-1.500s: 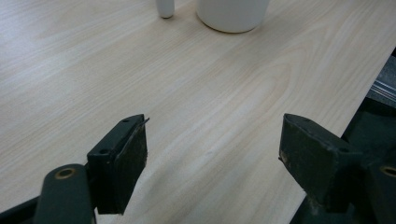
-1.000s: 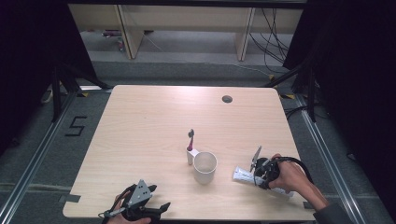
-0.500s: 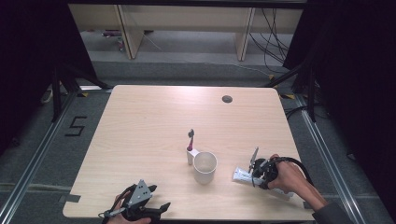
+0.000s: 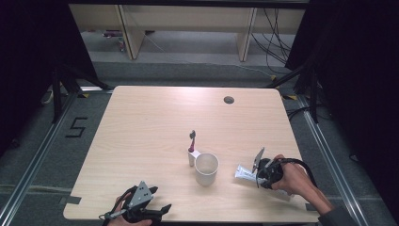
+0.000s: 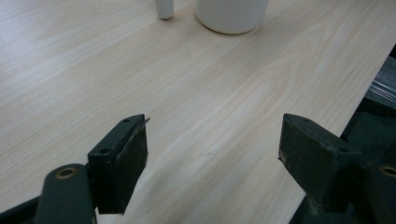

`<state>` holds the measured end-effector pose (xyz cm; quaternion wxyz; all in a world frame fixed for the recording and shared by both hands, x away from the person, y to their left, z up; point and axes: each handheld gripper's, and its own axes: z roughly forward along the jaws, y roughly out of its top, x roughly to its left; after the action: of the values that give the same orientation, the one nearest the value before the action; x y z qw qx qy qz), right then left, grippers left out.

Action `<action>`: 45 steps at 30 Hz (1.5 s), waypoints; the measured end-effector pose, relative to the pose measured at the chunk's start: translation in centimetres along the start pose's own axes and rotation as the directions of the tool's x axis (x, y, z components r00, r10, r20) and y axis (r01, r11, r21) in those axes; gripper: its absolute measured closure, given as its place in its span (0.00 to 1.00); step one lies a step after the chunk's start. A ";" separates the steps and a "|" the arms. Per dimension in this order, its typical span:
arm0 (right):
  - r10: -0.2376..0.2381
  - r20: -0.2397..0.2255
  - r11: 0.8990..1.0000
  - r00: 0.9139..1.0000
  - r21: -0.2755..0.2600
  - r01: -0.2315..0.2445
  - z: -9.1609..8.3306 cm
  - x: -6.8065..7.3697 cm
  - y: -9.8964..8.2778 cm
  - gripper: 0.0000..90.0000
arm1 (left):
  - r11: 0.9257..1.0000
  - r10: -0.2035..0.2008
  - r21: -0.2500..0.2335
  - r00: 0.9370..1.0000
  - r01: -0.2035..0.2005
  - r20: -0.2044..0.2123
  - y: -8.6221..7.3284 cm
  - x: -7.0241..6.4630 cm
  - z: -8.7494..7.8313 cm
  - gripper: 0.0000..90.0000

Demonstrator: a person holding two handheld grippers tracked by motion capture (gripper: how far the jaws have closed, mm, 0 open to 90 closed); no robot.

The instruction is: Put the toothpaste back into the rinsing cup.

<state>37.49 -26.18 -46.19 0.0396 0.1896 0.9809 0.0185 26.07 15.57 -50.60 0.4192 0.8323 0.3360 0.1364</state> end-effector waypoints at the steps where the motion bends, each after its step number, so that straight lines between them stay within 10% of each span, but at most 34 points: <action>1: 0.022 0.002 1.000 1.000 -0.009 -0.022 -0.3 0.0 -0.1 0.85 | 1.000 -0.012 -0.011 1.000 0.012 0.000 0.0 -0.1 0.1 0.26; 7: 0.086 0.004 0.987 0.996 -0.139 -0.085 -2.4 -0.8 -1.0 0.85 | 1.000 -0.009 -0.012 1.000 0.009 0.004 -0.1 -0.1 0.1 0.26; 18: 0.158 0.033 0.915 0.987 -0.380 -0.134 -4.7 -2.0 -2.1 0.85 | 1.000 -0.020 -0.017 1.000 0.020 -0.001 -0.1 0.0 0.1 0.26; 32: 0.263 -0.029 0.704 0.964 -0.678 -0.213 -6.1 -2.7 -1.7 0.85 | 0.999 -0.030 -0.024 1.000 0.030 -0.006 -0.1 0.2 0.1 0.26; 39: 0.248 -0.051 0.653 0.968 -0.729 -0.206 -5.9 -2.3 -1.0 0.85 | 0.999 -0.027 -0.022 1.000 0.027 -0.009 -0.1 0.1 0.0 0.25; 45: 0.240 -0.078 0.588 0.968 -0.782 -0.209 -6.1 -2.0 -0.3 0.86 | 0.999 -0.027 -0.020 1.000 0.026 -0.008 -0.1 0.2 0.1 0.25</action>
<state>38.76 -27.32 -40.02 0.1332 0.2753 0.8411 0.4461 26.15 15.70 -50.75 0.4281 0.8230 0.3472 0.1375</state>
